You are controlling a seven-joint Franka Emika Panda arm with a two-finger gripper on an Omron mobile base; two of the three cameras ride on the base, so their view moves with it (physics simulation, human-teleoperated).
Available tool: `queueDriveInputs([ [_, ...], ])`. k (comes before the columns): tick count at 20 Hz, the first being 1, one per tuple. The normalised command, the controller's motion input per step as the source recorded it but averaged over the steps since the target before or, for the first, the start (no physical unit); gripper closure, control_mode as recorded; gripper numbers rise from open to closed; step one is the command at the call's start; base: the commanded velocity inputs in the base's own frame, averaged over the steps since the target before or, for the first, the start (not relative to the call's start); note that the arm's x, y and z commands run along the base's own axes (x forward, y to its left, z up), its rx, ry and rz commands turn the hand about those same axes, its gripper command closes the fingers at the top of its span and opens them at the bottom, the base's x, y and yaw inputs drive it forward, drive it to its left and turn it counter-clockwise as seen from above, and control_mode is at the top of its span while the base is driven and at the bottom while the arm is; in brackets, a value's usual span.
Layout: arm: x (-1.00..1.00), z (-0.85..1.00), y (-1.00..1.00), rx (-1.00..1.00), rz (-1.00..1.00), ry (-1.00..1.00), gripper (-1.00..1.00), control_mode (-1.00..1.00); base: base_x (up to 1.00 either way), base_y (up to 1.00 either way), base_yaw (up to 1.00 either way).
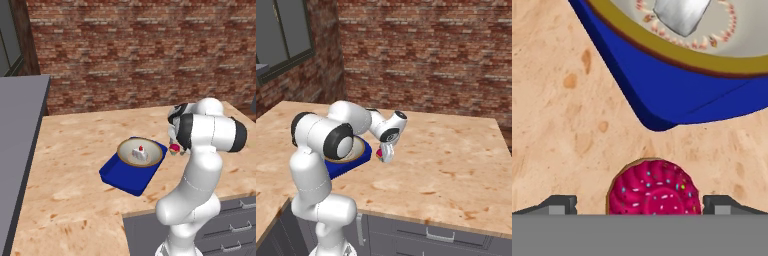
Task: Place the bowl with cake and the cupcake onto the tray.
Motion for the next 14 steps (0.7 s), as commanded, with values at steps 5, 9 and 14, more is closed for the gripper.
queueDriveInputs([
  [5, 0.00, -0.12, 0.00, 0.00, 0.04, 0.02, -1.00, -1.00, 0.00, 0.00, 0.00],
  [9, 0.00, -0.04, 0.01, 0.00, 0.03, 0.02, -1.00, -1.00, 0.00, 0.00, 0.00],
  [14, 0.00, 0.00, 0.04, 0.00, 0.03, 0.01, -1.00, -1.00, 0.00, 0.00, 0.00],
])
